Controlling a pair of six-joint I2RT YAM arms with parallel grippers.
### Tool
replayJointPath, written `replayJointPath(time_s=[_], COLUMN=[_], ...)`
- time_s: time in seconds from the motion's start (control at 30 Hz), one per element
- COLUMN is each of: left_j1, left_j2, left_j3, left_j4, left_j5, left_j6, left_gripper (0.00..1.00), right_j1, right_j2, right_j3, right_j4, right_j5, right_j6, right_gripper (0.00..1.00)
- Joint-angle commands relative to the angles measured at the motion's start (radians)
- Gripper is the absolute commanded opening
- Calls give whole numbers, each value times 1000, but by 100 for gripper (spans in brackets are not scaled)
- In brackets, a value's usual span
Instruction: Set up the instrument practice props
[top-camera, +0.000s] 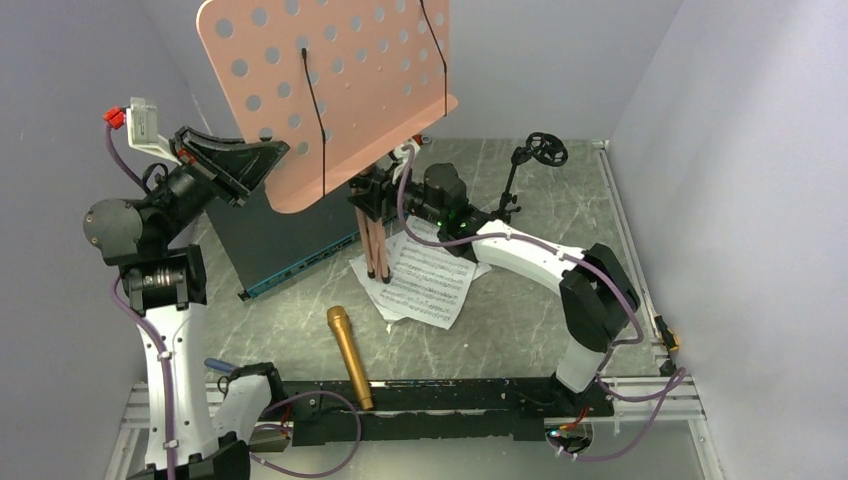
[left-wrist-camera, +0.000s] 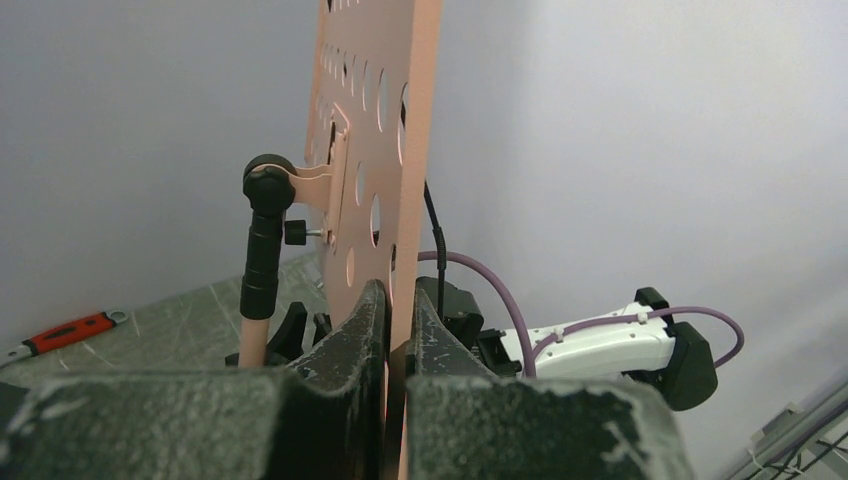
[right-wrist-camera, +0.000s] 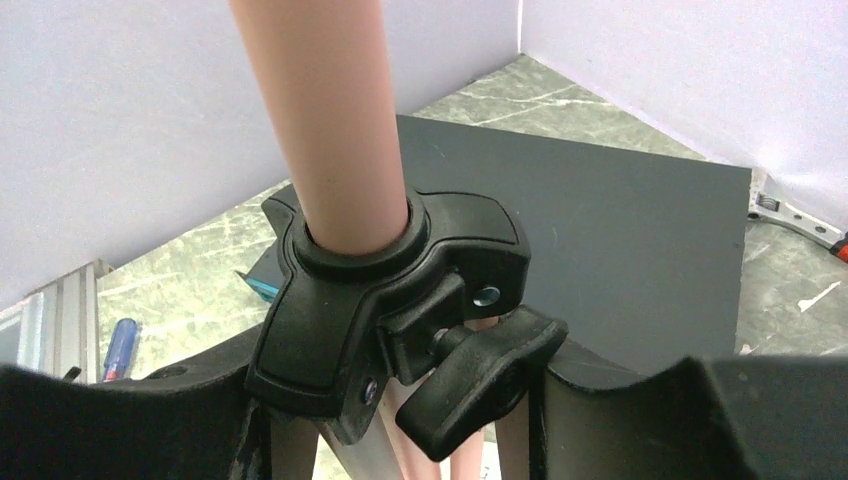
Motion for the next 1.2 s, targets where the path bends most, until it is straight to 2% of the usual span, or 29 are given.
replayJointPath(time_s=[0.0, 0.27, 0.4, 0.53, 0.67, 0.83, 0.9, 1.1, 1.17], left_j1=[-45, -44, -44, -45, -44, -44, -45, -45, -44], left_j2=[-81, -108, -117, -124, -124, -121, -123, -137, -143], left_j3=[2, 27, 27, 41, 64, 56, 61, 78, 85], left_j4=[-55, -232, -243, -281, -333, -332, -333, -388, -409], left_j5=[253, 237, 232, 229, 214, 217, 216, 219, 221], left_j6=[-106, 27, 39, 75, 121, 116, 129, 171, 193], left_gripper=[3, 9, 18, 32, 39, 42, 49, 85, 93], right_j1=[-7, 9, 18, 36, 57, 71, 75, 83, 87], right_j2=[-124, -172, -181, -194, -204, -203, -206, -211, -215], right_j3=[-47, -131, -146, -171, -185, -179, -183, -185, -189], right_j4=[221, 247, 245, 247, 239, 218, 219, 209, 209], right_j5=[41, 45, 48, 68, 103, 131, 145, 197, 207], right_j6=[-8, -65, -86, -117, -159, -183, -191, -187, -191], right_gripper=[0, 0, 0, 0, 0, 0, 0, 0, 0])
